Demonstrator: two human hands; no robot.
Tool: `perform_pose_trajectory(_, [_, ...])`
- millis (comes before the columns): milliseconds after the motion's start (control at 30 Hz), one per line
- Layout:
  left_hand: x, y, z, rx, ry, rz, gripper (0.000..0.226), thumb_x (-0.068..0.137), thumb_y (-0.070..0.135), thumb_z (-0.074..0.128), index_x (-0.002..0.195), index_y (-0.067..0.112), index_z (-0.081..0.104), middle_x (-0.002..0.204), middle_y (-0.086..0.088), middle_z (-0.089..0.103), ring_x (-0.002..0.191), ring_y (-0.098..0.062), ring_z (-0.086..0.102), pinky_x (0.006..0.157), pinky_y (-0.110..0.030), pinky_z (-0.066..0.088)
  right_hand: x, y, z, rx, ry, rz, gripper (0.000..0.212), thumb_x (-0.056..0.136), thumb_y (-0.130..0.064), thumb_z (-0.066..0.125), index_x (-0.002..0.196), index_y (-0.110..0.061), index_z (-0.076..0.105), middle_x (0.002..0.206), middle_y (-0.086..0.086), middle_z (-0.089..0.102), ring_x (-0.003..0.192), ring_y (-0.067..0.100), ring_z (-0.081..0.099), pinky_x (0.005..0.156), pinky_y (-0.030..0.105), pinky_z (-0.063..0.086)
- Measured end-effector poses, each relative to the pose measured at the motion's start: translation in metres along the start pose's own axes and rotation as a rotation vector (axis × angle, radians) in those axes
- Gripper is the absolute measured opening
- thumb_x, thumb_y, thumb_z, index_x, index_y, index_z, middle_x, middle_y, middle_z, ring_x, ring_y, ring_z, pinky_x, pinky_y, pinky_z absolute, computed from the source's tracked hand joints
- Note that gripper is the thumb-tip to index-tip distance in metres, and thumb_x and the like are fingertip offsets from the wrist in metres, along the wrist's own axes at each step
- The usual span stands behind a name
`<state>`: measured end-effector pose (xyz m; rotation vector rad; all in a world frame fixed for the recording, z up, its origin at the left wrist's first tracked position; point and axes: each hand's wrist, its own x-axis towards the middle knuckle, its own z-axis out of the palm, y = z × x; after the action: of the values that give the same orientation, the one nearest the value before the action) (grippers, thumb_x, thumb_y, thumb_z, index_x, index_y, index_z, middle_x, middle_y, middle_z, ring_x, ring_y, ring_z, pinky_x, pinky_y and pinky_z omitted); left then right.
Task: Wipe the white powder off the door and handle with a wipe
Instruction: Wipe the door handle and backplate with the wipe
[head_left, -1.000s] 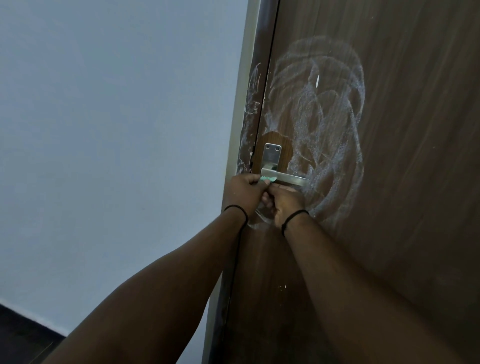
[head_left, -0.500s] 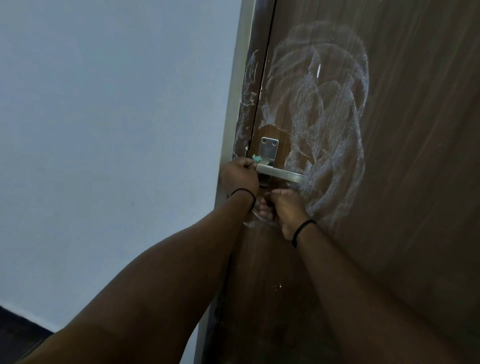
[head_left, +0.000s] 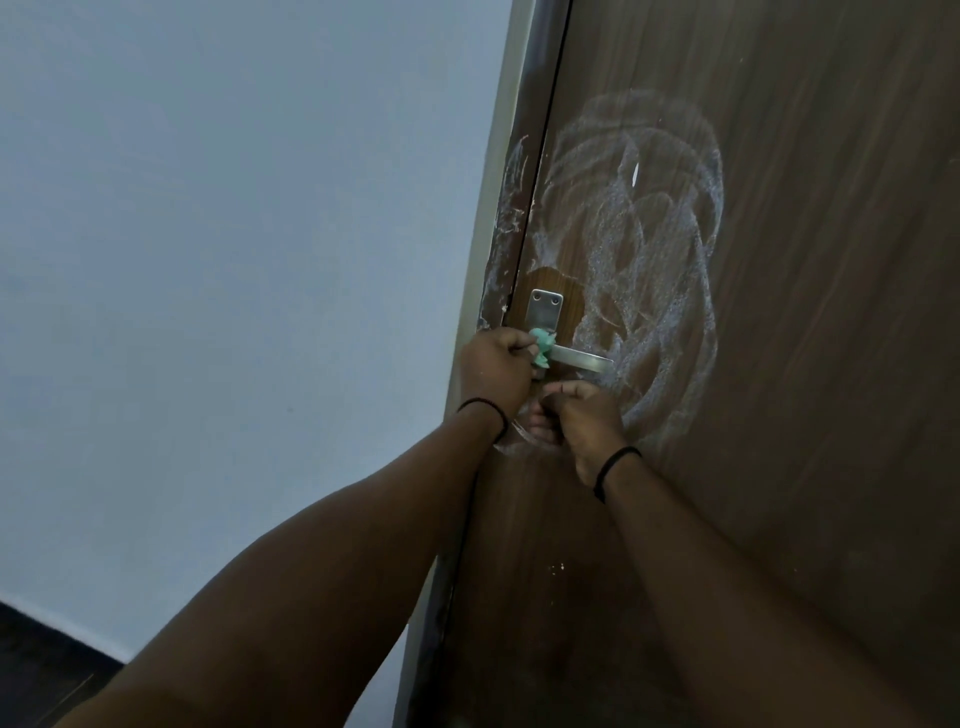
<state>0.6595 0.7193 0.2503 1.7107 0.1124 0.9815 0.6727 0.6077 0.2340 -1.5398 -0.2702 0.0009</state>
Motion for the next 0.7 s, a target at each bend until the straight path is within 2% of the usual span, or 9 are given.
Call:
perform_pose_trajectory(100, [-0.01,0.012,0.002,-0.111,-0.026,-0.12,0.009,0.086,0.013,0.07,0.092,0.01,0.076,0.077,-0.006,0.074,0.058,-0.01,0.068,0.054,-0.023,0.055,-0.006,-0.012,0.002,-0.153,0.146,-0.262,0.018,0.09,-0.002,0.056,0.099,-0.014,0.067,0.072,-0.004,0.071,0.058,0.009,0.066,0.049,0.024,0.054])
perform_pose_trajectory(167, [-0.012,0.016,-0.001,-0.209,-0.067,-0.211,0.007,0.084,0.013,0.073,0.088,0.008,0.075,0.074,-0.01,0.072,0.059,-0.017,0.066,0.054,-0.026,0.055,-0.008,-0.018,0.002,-0.373,0.149,-0.446,0.04,0.09,-0.001,0.058,0.123,-0.023,0.062,0.097,-0.01,0.071,0.082,0.005,0.068,0.068,0.023,0.058])
perform_pose_trajectory(200, [-0.011,0.018,-0.004,-0.243,-0.092,-0.242,0.007,0.084,0.012,0.073,0.086,0.006,0.075,0.073,-0.013,0.071,0.06,-0.02,0.066,0.054,-0.028,0.054,-0.008,-0.021,0.001,-0.461,0.126,-0.511,0.047,0.09,0.0,0.058,0.131,-0.022,0.058,0.11,-0.008,0.068,0.095,0.006,0.066,0.08,0.025,0.057])
perform_pose_trajectory(267, [-0.01,0.02,-0.01,-0.279,-0.151,-0.289,0.007,0.083,0.01,0.074,0.081,0.004,0.073,0.073,-0.017,0.07,0.059,-0.022,0.063,0.052,-0.027,0.051,-0.008,-0.024,-0.002,-0.581,0.102,-0.604,0.043,0.089,-0.002,0.061,0.129,-0.017,0.061,0.12,-0.001,0.067,0.107,0.012,0.063,0.093,0.03,0.053])
perform_pose_trajectory(333, [-0.007,0.018,-0.016,-0.282,-0.211,-0.315,0.008,0.083,0.01,0.073,0.076,0.005,0.072,0.074,-0.019,0.07,0.058,-0.022,0.06,0.052,-0.027,0.05,-0.004,-0.026,-0.004,-0.668,0.113,-0.653,0.028,0.086,-0.007,0.066,0.112,-0.015,0.07,0.106,0.002,0.071,0.095,0.014,0.065,0.084,0.031,0.055])
perform_pose_trajectory(433, [-0.002,0.006,-0.022,-0.244,-0.212,-0.333,0.01,0.088,0.013,0.067,0.082,0.008,0.072,0.072,-0.013,0.07,0.054,-0.017,0.057,0.056,-0.03,0.052,0.009,-0.033,-0.007,-0.781,0.211,-0.679,0.015,0.086,-0.009,0.064,0.096,-0.017,0.073,0.094,-0.002,0.069,0.082,0.01,0.06,0.068,0.019,0.044])
perform_pose_trajectory(500, [0.002,-0.006,-0.023,-0.16,-0.14,-0.323,0.015,0.091,0.012,0.061,0.081,0.013,0.071,0.069,-0.008,0.07,0.054,-0.015,0.06,0.061,-0.032,0.057,0.021,-0.04,-0.009,-0.912,0.289,-0.719,0.023,0.087,-0.006,0.056,0.096,-0.017,0.074,0.094,0.001,0.069,0.085,0.016,0.061,0.069,0.022,0.041])
perform_pose_trajectory(600, [0.008,-0.025,-0.02,-0.122,-0.054,-0.309,0.019,0.092,0.01,0.057,0.079,0.016,0.07,0.069,-0.006,0.071,0.055,-0.014,0.063,0.068,-0.033,0.06,0.037,-0.043,-0.003,-1.097,0.264,-0.774,0.03,0.087,-0.004,0.049,0.098,-0.016,0.074,0.093,0.008,0.072,0.084,0.024,0.064,0.07,0.024,0.039])
perform_pose_trajectory(700, [0.013,-0.035,-0.014,-0.153,-0.056,-0.275,0.017,0.094,0.014,0.057,0.085,0.016,0.071,0.072,-0.004,0.072,0.058,-0.013,0.066,0.063,-0.029,0.058,0.048,-0.037,0.015,-1.07,0.213,-0.762,0.034,0.091,-0.006,0.045,0.107,-0.018,0.072,0.099,0.01,0.072,0.084,0.024,0.065,0.073,0.025,0.046])
